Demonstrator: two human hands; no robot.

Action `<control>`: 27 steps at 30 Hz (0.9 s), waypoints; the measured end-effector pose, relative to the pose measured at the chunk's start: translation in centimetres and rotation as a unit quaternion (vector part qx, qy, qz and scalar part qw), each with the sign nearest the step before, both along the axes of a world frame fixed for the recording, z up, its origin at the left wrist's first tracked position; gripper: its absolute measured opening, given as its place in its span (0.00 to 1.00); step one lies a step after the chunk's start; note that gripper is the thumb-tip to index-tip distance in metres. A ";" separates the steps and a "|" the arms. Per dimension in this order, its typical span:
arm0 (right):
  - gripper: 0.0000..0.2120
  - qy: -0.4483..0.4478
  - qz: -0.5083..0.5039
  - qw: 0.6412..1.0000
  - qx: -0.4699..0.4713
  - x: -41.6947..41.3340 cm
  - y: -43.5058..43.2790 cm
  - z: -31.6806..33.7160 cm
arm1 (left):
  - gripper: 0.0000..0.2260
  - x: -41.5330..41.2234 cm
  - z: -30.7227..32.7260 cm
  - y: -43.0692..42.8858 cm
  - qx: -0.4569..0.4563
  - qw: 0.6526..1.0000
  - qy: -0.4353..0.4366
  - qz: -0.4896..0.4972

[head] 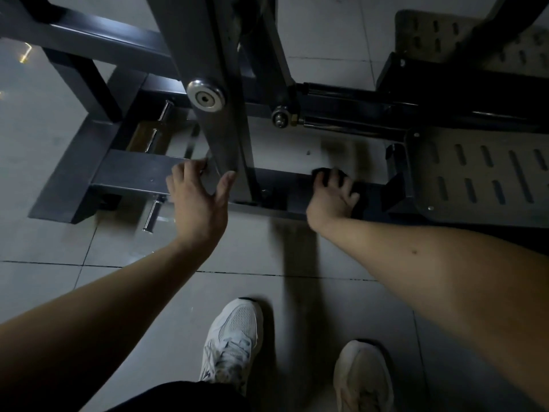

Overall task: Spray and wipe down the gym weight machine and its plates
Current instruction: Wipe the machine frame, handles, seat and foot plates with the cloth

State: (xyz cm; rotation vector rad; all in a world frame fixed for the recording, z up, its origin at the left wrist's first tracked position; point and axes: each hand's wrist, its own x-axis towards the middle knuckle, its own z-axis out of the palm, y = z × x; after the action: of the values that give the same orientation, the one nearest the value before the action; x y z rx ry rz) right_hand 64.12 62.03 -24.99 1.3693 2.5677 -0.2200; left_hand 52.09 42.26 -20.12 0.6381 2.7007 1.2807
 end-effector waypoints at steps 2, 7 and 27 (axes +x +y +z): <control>0.29 0.051 0.109 0.991 -0.056 -1.9 -2.6 0.3 | 0.24 -0.3 0.1 -0.3 0.000 1.000 -0.001 -0.004; 0.29 0.118 0.166 0.971 -0.122 0.0 -3.2 -0.1 | 0.20 -0.9 1.0 -0.4 0.003 1.000 0.003 -0.008; 0.27 0.126 0.098 0.985 -0.059 4.9 -0.9 -1.2 | 0.20 -2.6 1.2 -1.3 0.005 0.998 -0.022 -0.062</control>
State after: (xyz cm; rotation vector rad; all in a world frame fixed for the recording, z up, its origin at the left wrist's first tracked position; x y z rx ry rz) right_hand 69.06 61.09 -26.24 1.0997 2.8181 -0.5330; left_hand 49.48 40.94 -18.91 0.7578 2.5764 1.2632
